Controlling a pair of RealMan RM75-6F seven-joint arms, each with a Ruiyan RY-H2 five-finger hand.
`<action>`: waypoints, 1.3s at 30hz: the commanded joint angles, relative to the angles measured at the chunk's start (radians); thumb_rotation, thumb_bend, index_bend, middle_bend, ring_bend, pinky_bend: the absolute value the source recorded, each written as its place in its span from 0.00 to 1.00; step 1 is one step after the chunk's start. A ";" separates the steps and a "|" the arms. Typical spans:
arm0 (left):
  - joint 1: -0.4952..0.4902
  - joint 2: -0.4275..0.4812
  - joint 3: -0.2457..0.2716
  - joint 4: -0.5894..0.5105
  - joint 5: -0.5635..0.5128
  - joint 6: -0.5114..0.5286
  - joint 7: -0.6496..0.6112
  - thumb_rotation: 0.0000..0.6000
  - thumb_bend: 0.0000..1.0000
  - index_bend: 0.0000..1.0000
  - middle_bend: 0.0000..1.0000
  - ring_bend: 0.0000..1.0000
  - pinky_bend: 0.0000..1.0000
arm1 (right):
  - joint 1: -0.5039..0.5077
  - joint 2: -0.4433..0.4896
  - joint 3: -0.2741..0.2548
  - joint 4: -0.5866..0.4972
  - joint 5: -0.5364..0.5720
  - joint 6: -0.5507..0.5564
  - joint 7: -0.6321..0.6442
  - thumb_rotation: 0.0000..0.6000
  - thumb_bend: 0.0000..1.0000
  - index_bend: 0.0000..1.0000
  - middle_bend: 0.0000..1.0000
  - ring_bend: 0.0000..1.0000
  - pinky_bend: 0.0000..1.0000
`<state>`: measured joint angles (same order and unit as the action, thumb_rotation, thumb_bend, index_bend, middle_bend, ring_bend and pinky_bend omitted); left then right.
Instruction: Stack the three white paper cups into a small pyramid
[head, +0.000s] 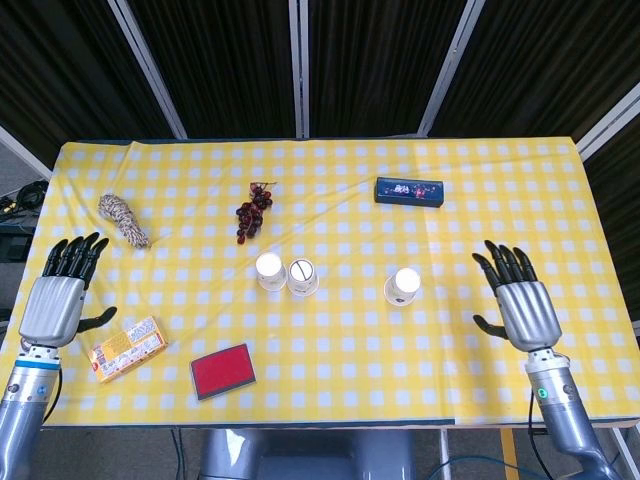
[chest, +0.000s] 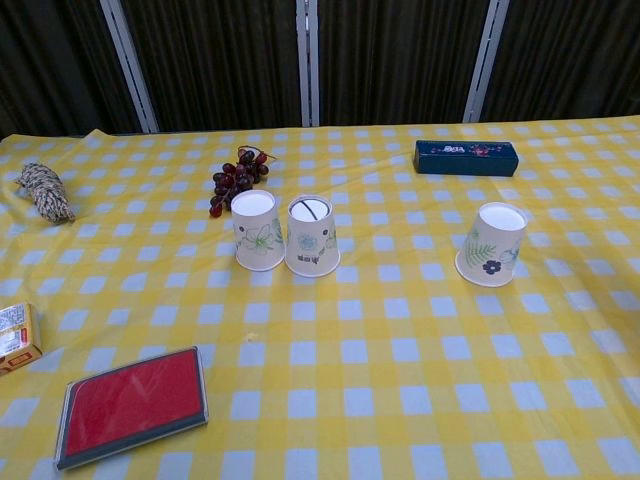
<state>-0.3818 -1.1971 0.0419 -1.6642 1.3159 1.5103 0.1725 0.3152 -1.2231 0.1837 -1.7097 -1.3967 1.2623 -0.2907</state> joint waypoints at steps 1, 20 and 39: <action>0.019 0.024 -0.007 -0.010 0.023 0.005 -0.040 1.00 0.17 0.00 0.00 0.00 0.00 | 0.119 -0.037 0.049 -0.081 0.152 -0.158 -0.151 1.00 0.08 0.18 0.00 0.00 0.00; 0.045 0.041 -0.056 -0.003 0.049 -0.076 -0.071 1.00 0.17 0.00 0.00 0.00 0.00 | 0.353 -0.164 0.078 0.003 0.615 -0.275 -0.379 1.00 0.12 0.22 0.00 0.00 0.00; 0.062 0.039 -0.095 0.004 0.057 -0.118 -0.078 1.00 0.17 0.00 0.00 0.00 0.00 | 0.415 -0.209 0.026 0.100 0.653 -0.283 -0.328 1.00 0.23 0.33 0.05 0.00 0.00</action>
<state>-0.3210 -1.1581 -0.0522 -1.6600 1.3725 1.3927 0.0948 0.7270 -1.4295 0.2118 -1.6121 -0.7401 0.9781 -0.6213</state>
